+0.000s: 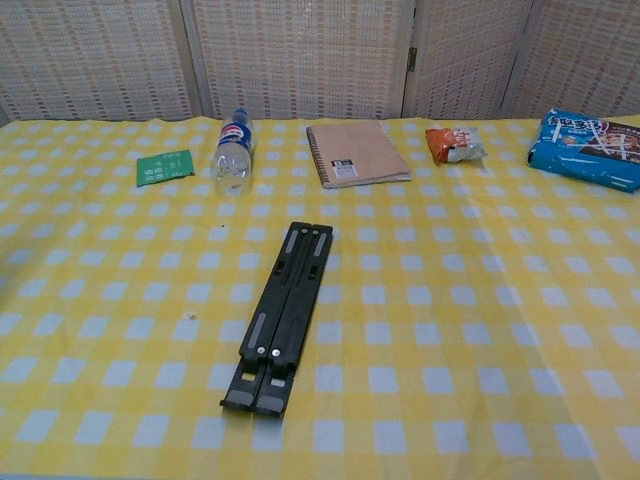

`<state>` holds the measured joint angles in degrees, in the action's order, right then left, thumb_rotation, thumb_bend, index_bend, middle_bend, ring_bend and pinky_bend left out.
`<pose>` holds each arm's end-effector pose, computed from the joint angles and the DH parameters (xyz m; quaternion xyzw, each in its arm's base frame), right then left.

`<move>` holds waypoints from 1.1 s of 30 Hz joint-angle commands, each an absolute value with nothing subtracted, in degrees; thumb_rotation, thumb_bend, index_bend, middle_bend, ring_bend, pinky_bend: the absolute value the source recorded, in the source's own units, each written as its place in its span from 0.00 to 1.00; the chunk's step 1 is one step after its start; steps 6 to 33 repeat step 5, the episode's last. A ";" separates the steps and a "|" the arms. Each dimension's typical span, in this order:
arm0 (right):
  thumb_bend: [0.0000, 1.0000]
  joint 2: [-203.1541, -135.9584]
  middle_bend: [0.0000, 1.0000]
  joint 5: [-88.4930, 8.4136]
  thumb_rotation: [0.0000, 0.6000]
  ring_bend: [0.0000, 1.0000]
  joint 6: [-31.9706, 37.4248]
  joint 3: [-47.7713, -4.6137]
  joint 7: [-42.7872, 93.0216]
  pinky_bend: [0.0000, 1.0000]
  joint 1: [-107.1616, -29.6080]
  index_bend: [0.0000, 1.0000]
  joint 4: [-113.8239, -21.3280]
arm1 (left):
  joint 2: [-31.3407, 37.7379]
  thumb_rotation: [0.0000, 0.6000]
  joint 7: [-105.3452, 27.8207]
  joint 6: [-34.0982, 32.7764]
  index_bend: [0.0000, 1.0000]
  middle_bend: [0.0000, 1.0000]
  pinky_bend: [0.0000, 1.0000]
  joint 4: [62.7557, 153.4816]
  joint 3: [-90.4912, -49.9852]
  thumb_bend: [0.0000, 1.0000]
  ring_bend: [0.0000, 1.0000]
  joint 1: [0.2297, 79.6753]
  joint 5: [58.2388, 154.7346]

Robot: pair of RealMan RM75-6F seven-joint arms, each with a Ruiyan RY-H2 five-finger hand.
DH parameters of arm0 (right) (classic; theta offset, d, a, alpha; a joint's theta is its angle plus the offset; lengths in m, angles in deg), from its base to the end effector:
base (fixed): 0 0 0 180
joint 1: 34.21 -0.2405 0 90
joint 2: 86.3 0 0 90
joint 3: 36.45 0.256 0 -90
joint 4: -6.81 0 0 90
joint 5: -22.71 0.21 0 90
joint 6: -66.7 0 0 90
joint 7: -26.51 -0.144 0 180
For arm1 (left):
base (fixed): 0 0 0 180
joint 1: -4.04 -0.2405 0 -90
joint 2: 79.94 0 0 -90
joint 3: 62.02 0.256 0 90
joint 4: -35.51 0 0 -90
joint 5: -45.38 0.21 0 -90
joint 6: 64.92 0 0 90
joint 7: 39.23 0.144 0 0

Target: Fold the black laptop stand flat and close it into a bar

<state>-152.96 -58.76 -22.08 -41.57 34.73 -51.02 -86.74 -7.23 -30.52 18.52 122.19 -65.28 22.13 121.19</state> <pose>-0.2823 -0.2135 0.1378 0.6426 -0.3353 0.3841 0.5719 -0.2900 0.2538 0.1248 -0.6068 -0.3408 -0.3892 0.6035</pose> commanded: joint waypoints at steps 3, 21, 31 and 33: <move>0.45 -151.24 0.07 -59.36 1.00 0.08 -27.05 -41.23 30.05 0.00 -45.31 0.00 -85.20 | -9.54 1.00 -28.79 25.61 0.11 0.02 0.00 125.89 -61.84 0.16 0.00 16.18 125.17; 0.45 -151.26 0.07 -59.22 1.00 0.08 -27.64 -41.16 29.83 0.00 -43.88 0.00 -84.99 | -10.08 1.00 -28.83 27.07 0.11 0.02 0.00 127.09 -60.97 0.16 0.00 14.46 126.04; 0.45 -151.26 0.07 -59.22 1.00 0.08 -27.64 -41.16 29.83 0.00 -43.88 0.00 -84.99 | -10.08 1.00 -28.83 27.07 0.11 0.02 0.00 127.09 -60.97 0.16 0.00 14.46 126.04; 0.45 -151.26 0.07 -59.22 1.00 0.08 -27.64 -41.16 29.83 0.00 -43.88 0.00 -84.99 | -10.08 1.00 -28.83 27.07 0.11 0.02 0.00 127.09 -60.97 0.16 0.00 14.46 126.04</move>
